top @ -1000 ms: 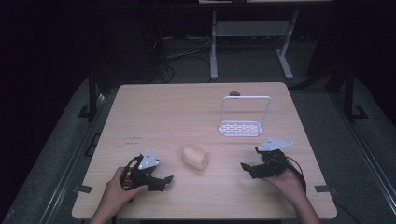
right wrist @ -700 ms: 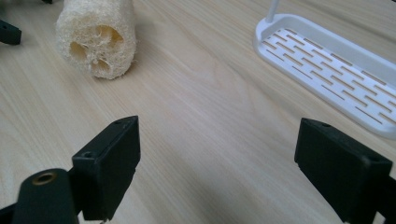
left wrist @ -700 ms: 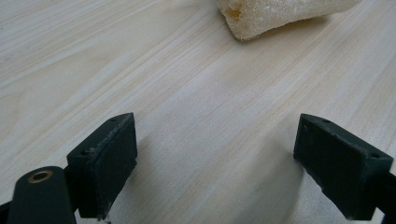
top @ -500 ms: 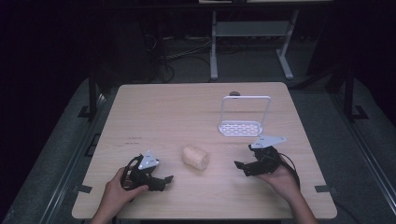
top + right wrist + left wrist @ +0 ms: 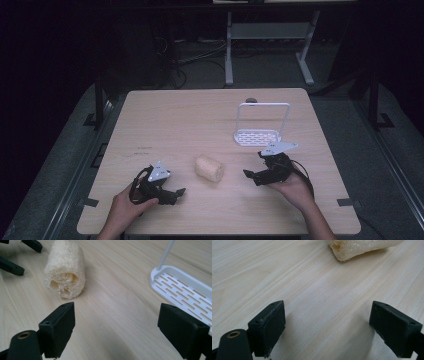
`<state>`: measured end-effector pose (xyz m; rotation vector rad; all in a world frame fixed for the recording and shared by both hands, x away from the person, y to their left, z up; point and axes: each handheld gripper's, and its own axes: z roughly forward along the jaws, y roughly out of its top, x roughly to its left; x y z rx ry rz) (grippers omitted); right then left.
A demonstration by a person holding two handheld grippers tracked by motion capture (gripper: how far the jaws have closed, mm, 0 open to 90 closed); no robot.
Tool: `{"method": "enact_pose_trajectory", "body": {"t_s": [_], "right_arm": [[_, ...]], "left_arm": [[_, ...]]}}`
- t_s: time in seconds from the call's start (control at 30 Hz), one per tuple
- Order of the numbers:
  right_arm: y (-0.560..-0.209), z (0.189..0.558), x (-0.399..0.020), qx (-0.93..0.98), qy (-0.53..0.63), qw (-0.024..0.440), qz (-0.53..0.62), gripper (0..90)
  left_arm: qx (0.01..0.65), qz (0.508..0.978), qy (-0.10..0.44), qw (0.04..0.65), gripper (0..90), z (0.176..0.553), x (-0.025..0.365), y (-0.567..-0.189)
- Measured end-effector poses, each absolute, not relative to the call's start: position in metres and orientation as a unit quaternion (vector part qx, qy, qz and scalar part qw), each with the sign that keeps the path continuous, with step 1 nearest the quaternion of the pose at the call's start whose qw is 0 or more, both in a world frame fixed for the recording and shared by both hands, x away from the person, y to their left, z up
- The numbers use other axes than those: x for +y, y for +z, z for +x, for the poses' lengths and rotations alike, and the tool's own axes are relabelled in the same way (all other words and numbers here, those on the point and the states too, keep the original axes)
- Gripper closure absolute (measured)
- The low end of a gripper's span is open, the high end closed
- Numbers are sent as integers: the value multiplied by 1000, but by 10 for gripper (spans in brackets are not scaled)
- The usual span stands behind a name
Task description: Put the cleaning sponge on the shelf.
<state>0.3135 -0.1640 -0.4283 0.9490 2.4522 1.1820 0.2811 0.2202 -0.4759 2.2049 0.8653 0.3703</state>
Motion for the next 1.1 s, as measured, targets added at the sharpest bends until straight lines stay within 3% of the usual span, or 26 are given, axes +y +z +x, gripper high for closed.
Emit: {"method": "enact_pose_trajectory", "body": {"t_s": [1.1], "right_arm": [[-421, 326, -121, 854, 413, 103, 300, 86]], "left_arm": [[334, 858, 145, 362, 128, 281, 221, -476]]}}
